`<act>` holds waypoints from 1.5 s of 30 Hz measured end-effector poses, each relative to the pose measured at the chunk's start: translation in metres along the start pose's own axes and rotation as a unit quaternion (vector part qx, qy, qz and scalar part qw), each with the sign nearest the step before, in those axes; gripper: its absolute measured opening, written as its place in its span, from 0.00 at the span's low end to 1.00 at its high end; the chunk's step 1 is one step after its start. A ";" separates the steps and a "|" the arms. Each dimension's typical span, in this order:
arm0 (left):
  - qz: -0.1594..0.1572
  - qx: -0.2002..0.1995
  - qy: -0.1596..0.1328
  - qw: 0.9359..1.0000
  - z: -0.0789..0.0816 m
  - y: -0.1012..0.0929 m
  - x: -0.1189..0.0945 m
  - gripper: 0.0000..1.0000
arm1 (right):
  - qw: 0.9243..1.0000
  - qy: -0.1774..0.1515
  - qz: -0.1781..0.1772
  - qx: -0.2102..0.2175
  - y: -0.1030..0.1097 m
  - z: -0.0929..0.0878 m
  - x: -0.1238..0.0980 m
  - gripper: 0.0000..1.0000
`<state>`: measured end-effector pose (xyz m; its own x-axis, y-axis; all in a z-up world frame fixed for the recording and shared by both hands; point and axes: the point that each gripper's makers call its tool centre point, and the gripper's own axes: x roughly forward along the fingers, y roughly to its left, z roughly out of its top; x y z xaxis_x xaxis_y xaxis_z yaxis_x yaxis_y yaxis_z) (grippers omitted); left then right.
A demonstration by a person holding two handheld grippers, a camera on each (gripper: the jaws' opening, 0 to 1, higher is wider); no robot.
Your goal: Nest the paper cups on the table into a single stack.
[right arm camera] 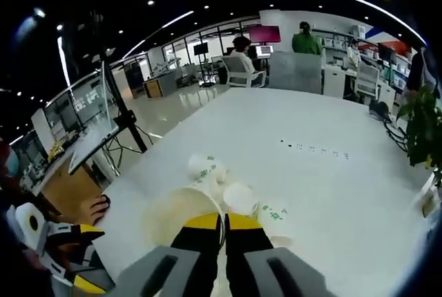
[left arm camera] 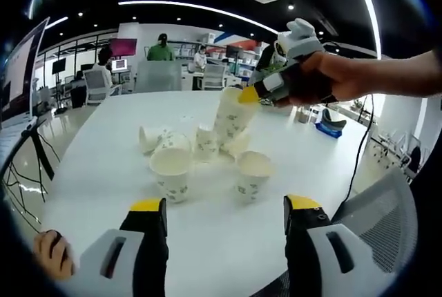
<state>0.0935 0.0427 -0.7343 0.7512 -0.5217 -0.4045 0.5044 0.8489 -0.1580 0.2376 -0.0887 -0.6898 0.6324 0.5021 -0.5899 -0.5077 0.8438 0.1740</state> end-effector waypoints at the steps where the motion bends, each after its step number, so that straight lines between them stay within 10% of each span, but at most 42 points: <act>1: -0.001 0.001 0.000 1.000 0.000 0.000 0.000 0.67 | 1.000 -0.001 0.000 -0.003 0.000 0.000 -0.003 0.00; 15: -0.002 0.008 0.001 1.000 0.000 -0.001 0.001 0.68 | 1.000 0.007 0.006 -0.017 0.015 -0.020 -0.035 0.00; 45: -0.007 0.011 0.003 1.000 -0.001 -0.005 0.000 0.68 | 0.998 0.052 0.017 -0.012 0.030 -0.060 -0.025 0.00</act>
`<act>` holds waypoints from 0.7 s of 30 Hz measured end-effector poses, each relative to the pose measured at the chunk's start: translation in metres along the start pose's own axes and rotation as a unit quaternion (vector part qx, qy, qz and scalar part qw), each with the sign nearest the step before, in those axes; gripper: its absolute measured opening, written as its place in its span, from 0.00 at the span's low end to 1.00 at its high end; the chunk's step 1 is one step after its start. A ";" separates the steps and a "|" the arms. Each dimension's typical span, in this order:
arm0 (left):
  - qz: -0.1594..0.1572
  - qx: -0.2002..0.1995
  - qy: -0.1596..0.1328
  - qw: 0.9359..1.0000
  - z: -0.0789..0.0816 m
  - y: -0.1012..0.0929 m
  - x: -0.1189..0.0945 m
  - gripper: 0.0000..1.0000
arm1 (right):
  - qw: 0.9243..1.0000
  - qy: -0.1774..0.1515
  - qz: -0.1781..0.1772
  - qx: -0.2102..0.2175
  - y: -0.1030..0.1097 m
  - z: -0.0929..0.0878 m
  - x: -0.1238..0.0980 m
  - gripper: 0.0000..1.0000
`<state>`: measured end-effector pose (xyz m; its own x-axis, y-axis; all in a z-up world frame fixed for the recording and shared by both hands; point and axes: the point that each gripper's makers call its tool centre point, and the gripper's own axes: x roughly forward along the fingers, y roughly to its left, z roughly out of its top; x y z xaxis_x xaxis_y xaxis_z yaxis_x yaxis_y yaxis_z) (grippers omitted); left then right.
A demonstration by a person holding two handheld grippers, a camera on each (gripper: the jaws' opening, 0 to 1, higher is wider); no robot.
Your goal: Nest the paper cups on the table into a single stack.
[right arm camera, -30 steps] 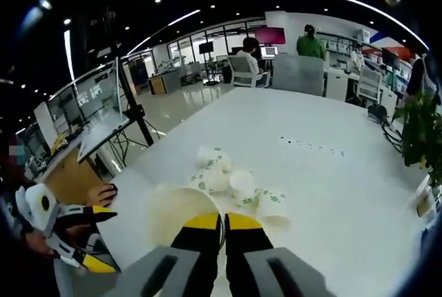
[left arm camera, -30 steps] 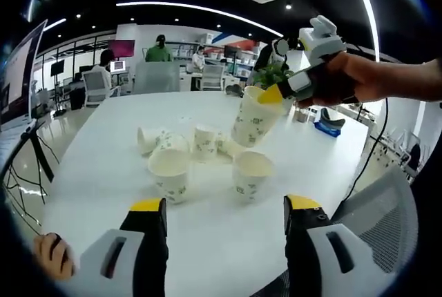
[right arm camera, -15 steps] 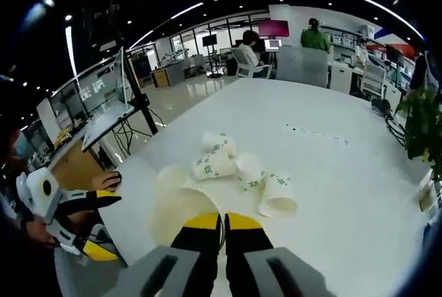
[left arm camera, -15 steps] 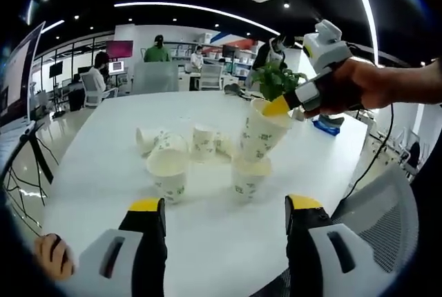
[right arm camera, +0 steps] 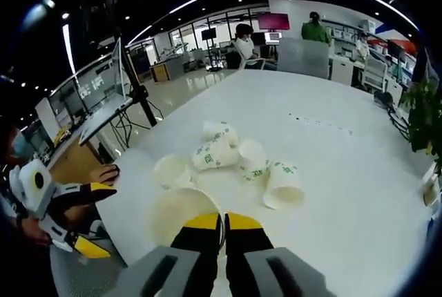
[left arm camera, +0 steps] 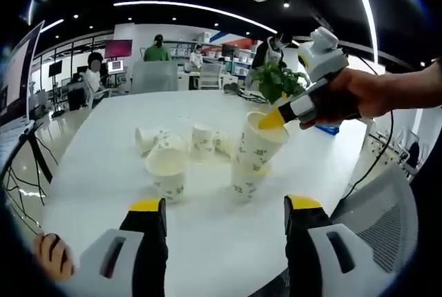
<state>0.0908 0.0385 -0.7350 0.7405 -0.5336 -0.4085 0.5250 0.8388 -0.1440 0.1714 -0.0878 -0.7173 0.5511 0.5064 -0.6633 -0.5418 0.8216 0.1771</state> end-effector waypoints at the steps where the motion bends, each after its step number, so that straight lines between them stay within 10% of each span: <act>1: 0.000 0.000 0.000 1.000 0.000 0.000 0.000 0.68 | 1.000 0.001 0.000 0.001 0.000 0.000 0.000 0.00; 21: 0.001 -0.002 0.001 1.000 0.000 0.000 0.000 0.67 | 1.000 0.019 -0.002 0.011 -0.004 -0.016 0.024 0.00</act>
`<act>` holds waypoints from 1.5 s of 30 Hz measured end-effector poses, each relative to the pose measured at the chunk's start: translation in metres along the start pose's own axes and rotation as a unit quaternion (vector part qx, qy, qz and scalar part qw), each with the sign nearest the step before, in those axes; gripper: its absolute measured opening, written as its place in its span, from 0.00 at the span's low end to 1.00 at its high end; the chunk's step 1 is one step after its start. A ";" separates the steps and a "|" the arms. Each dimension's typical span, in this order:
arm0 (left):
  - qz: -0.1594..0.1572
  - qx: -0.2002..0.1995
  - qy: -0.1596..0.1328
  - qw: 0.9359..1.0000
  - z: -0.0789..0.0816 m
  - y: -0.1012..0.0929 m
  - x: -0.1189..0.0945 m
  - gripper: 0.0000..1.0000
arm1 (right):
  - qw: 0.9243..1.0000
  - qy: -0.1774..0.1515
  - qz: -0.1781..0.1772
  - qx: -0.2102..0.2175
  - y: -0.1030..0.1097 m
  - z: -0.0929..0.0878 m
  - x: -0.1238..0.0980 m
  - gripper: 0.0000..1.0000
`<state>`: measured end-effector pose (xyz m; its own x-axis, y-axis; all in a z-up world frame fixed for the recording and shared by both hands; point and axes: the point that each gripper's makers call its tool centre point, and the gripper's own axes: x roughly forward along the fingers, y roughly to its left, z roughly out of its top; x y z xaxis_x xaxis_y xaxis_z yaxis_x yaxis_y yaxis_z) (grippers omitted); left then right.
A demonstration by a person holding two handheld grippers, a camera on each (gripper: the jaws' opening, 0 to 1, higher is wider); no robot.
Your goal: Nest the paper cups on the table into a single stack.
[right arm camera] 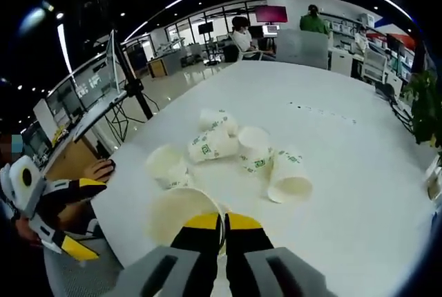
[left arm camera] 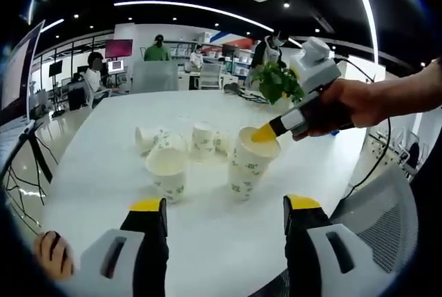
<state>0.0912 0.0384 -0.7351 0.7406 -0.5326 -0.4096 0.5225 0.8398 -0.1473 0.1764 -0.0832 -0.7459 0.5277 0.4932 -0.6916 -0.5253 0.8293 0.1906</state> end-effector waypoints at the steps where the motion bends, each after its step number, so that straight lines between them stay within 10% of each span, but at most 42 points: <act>1: 0.000 0.001 0.001 1.000 -0.001 0.000 0.001 0.67 | 1.000 0.001 -0.001 0.001 -0.001 -0.001 0.001 0.00; 28: 0.003 0.003 0.001 1.000 0.001 0.001 0.000 0.67 | 1.000 0.007 -0.008 0.010 -0.003 0.000 0.011 0.03; 45: 0.003 -0.001 -0.004 1.000 0.000 0.004 0.000 0.67 | 0.999 -0.013 0.021 -0.025 0.025 0.049 0.036 0.27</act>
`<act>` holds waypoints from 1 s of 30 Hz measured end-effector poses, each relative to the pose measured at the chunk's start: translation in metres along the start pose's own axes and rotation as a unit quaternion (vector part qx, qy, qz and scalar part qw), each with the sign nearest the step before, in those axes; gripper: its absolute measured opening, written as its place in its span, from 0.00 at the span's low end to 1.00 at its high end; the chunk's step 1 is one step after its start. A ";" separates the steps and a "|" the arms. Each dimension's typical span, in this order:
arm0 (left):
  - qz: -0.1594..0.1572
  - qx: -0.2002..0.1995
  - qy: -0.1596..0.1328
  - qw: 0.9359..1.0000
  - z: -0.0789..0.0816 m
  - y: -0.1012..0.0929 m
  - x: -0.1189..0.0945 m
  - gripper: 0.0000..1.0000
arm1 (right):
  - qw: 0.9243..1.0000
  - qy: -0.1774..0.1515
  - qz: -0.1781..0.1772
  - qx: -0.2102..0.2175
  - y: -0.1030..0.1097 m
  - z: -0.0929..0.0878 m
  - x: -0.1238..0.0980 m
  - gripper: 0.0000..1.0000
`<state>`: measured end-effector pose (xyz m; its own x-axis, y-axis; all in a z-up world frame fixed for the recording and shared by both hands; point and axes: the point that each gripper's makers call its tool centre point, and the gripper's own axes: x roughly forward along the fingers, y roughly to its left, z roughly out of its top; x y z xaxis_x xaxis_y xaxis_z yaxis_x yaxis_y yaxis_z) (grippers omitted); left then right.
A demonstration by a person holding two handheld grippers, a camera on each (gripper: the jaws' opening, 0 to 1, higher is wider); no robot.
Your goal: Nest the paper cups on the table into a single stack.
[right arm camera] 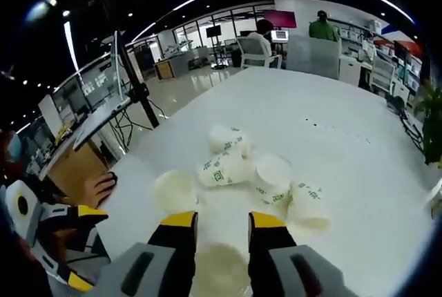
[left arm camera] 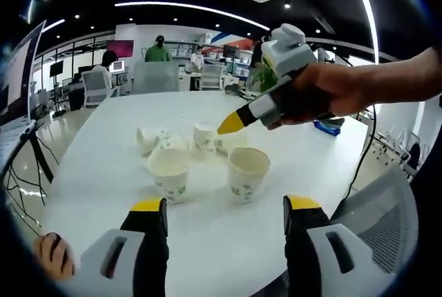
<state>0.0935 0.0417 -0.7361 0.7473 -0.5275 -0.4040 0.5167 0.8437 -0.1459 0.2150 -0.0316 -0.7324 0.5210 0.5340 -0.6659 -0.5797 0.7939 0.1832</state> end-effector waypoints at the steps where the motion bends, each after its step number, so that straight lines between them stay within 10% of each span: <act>1: 0.000 -0.001 -0.001 1.000 0.001 0.000 0.000 0.67 | 1.000 0.001 0.002 -0.003 0.005 0.000 0.003 0.27; 12: -0.003 0.005 -0.002 1.000 0.003 -0.005 -0.002 0.70 | 0.999 0.034 0.029 -0.021 0.023 0.004 0.036 0.41; 30: -0.012 0.013 0.001 1.000 0.009 -0.015 -0.005 0.70 | 0.994 0.094 0.047 0.001 0.034 -0.009 0.067 0.28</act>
<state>0.0858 0.0312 -0.7238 0.7343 -0.5471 -0.4019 0.5451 0.8281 -0.1313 0.2247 0.0288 -0.7772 0.3383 0.5416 -0.7696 -0.6187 0.7442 0.2517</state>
